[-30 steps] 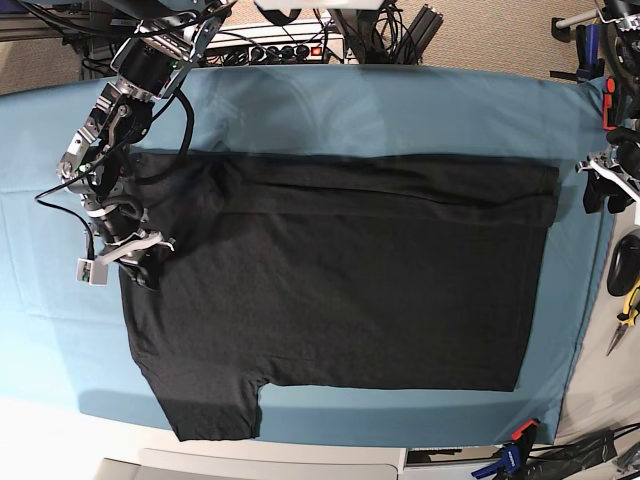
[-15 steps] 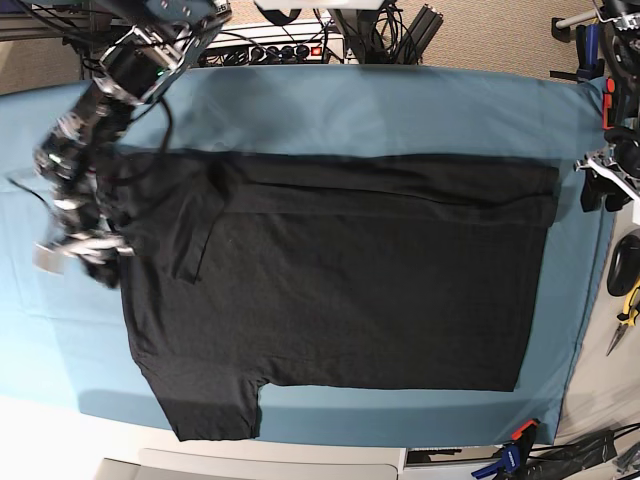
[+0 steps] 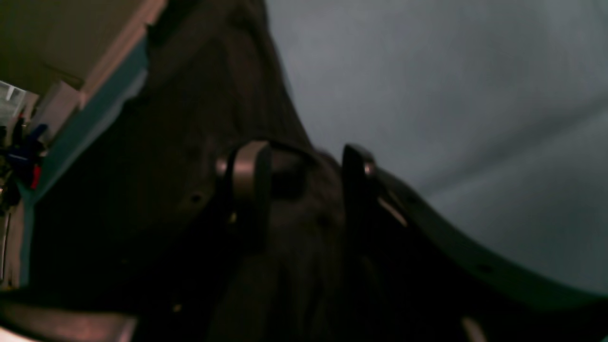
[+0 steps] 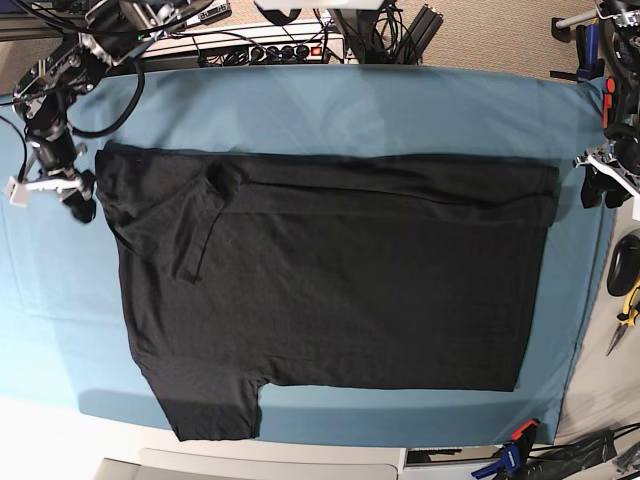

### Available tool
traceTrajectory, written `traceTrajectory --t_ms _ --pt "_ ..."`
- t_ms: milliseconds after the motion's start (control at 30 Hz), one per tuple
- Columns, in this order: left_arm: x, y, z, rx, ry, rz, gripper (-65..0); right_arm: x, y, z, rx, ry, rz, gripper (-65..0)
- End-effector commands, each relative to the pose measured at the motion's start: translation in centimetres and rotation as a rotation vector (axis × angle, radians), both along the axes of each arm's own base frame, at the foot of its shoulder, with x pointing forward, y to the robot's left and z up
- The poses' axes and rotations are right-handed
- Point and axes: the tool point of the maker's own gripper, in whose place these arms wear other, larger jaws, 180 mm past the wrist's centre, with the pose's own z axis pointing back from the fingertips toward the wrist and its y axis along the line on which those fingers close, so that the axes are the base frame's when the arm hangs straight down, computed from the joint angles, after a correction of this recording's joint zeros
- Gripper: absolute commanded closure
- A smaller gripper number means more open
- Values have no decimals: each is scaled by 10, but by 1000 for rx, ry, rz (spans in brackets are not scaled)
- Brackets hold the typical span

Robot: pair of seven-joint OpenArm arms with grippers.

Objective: Fold the T-shirt properly
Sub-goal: 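Grasp the folded edge corners again with both grippers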

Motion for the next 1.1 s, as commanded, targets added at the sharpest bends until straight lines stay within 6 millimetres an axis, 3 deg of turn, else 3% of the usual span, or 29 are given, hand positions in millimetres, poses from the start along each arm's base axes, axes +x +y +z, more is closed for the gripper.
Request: traceTrajectory --t_ms 0,133,333,433,633,800,867,1000,1067 --pt "7 5 15 21 -43 -7 -296 0 -6 12 -20 -32 -3 -271" --pt "7 5 15 21 -44 -7 -296 -19 -8 -3 -28 17 -12 -339" --pt "7 5 15 21 -46 -7 -296 -36 -7 -14 -22 58 -11 -339" --pt "8 5 16 18 -50 -7 -296 -32 2 -17 -14 62 21 -339" --pt "6 5 14 19 -39 -5 -296 -17 41 -31 15 75 110 -339" --pt "2 11 9 8 2 40 -296 -13 45 -31 8 72 125 -335" --pt "1 6 7 -35 14 44 -296 -15 42 -33 -11 92 123 -277" --pt "-4 -3 2 -107 52 33 -296 -16 41 -34 -30 102 136 -32" --pt "-9 -6 -6 -147 88 35 -296 -16 43 -34 -36 97 149 0"
